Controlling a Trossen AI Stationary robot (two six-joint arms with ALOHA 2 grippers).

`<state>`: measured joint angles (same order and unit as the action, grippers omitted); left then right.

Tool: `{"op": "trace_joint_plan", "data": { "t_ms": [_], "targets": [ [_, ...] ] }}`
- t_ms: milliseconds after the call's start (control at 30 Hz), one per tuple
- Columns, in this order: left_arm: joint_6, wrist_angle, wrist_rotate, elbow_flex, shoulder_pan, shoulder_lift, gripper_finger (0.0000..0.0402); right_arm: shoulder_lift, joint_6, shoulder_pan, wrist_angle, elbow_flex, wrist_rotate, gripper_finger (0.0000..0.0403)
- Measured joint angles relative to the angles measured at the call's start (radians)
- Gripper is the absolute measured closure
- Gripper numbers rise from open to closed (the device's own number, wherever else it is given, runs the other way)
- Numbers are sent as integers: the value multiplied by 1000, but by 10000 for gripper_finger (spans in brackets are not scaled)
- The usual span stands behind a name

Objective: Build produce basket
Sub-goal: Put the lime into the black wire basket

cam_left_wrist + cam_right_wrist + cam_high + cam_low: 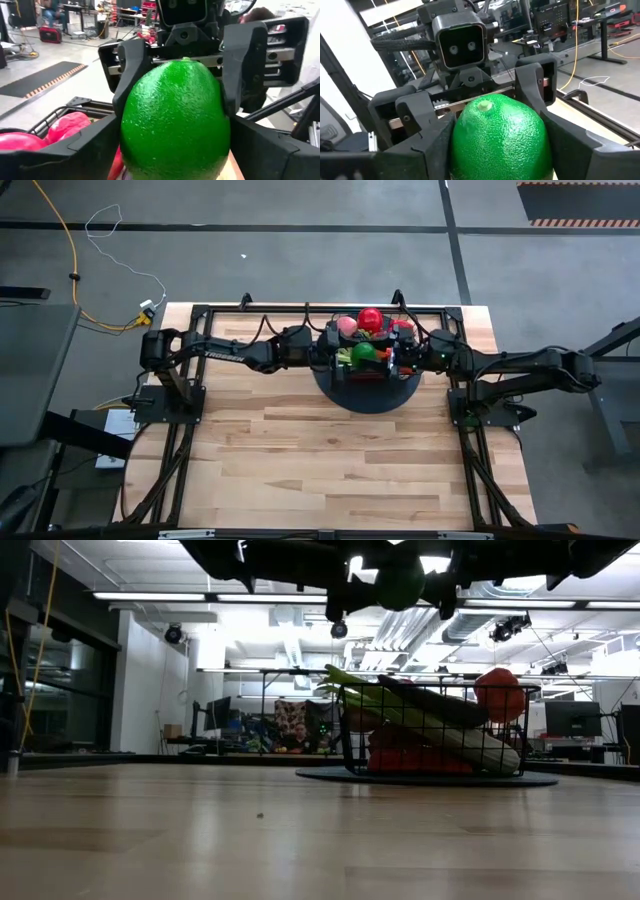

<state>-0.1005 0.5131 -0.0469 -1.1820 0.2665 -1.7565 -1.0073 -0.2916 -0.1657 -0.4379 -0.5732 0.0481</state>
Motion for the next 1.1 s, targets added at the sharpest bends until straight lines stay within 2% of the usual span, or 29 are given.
{"op": "trace_joint_plan", "data": {
  "t_ms": [200,533,767,900,1033,1100],
  "targets": [
    [23,-118,14,-59,2,2,54,2,9,-11,7,0,-3,153],
    [114,-354,15,-143,3,50,51,50,34,-11,70,2,-17,155],
    [138,-561,21,-146,42,192,51,150,134,-11,147,3,-133,155],
    [108,-651,15,-135,89,287,51,199,168,-15,267,2,-214,155],
    [63,-608,16,-68,132,390,51,218,169,-42,387,-2,-303,155],
    [37,-544,15,-12,144,439,51,204,157,-64,501,-39,-345,155]
  ]
}}
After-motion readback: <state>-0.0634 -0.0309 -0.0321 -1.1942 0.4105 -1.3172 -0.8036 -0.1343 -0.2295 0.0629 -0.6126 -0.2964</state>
